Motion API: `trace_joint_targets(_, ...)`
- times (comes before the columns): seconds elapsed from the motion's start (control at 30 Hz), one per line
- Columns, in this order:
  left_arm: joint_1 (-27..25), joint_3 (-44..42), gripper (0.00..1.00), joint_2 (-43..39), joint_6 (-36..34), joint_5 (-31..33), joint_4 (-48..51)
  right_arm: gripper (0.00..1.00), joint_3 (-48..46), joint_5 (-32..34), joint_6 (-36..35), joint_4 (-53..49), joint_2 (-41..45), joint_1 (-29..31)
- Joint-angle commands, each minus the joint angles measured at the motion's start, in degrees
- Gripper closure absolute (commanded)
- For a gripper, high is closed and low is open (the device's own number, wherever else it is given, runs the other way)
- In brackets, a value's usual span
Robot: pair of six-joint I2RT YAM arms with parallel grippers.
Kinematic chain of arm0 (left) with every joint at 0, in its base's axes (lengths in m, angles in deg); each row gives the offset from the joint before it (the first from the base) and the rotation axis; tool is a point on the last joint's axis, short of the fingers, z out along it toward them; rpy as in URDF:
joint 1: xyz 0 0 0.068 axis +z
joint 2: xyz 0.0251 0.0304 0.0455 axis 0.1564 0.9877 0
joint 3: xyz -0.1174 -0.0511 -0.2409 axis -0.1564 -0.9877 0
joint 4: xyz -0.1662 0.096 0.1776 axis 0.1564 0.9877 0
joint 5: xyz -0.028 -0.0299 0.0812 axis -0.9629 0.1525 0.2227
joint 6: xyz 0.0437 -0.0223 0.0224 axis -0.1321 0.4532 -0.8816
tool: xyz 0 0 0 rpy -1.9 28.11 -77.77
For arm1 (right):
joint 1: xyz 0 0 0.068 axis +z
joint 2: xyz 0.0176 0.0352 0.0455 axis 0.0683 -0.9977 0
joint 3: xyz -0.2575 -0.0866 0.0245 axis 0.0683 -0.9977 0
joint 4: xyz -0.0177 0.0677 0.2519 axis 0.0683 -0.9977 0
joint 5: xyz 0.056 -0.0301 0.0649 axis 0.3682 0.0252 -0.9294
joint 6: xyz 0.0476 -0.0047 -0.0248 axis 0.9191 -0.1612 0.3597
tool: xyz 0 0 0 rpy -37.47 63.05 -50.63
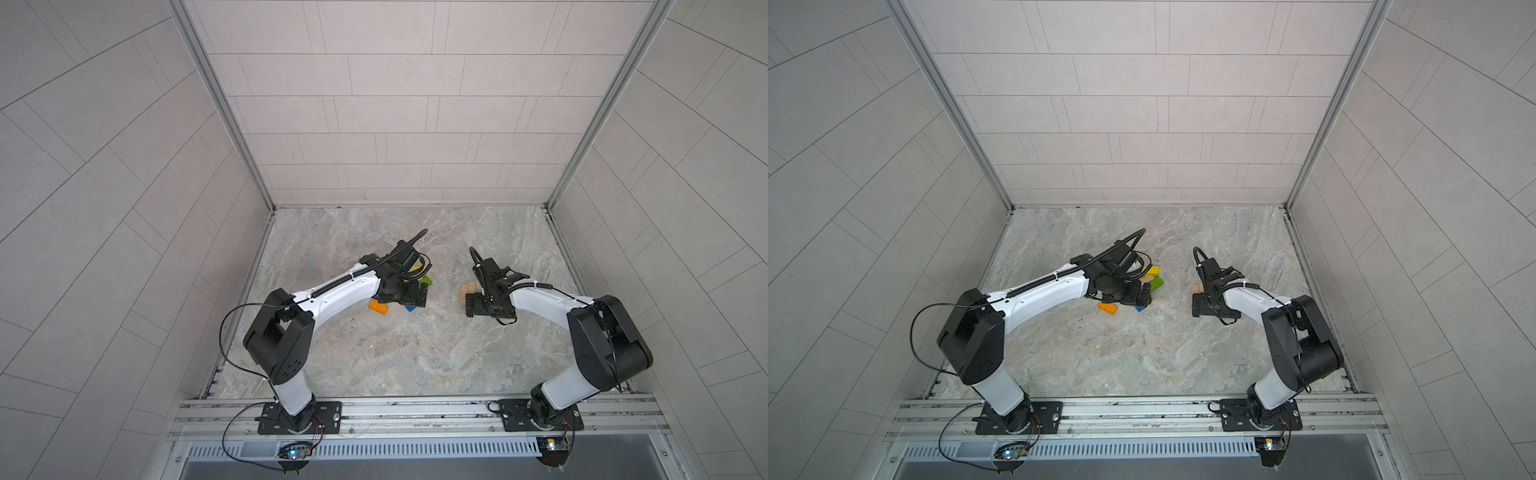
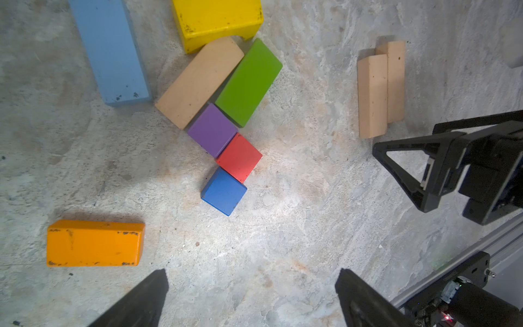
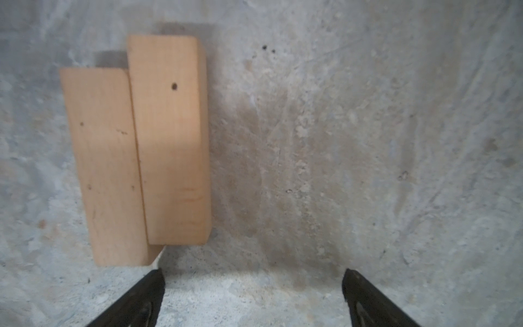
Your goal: Build the wood block tower
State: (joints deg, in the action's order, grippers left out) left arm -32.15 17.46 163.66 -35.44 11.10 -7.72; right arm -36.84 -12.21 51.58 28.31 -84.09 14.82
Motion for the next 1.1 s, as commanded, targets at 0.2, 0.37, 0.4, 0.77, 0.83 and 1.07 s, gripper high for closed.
trace_joint_targets(0.2,0.4,0.0,0.0,-1.7,-0.8,-0.1,0.9,0.01,1.2,2.8,1.5,0.2,-2.2,0.3)
trace_joint_targets(0.37,0.3,0.4,0.0,-1.6,-0.8,0.0,1.1,0.01,1.7,3.0,1.6,0.2,-2.8,0.3)
trace_joint_targets(0.4,0.4,0.4,0.0,-1.6,-0.8,-0.1,1.2,0.01,1.7,3.2,1.6,0.2,-2.7,0.3)
trace_joint_targets(0.77,0.5,0.0,0.0,-1.4,-0.8,-0.1,1.0,0.02,2.1,3.0,1.7,-0.3,-2.5,0.2)
trace_joint_targets(0.83,0.4,0.0,0.0,-1.2,-0.8,-0.1,1.0,0.02,2.1,2.7,1.7,-0.5,-1.5,0.2)
trace_joint_targets(1.07,0.4,0.1,0.0,-0.9,-0.8,-0.5,0.8,0.02,2.6,1.6,1.2,-1.8,1.1,0.2)
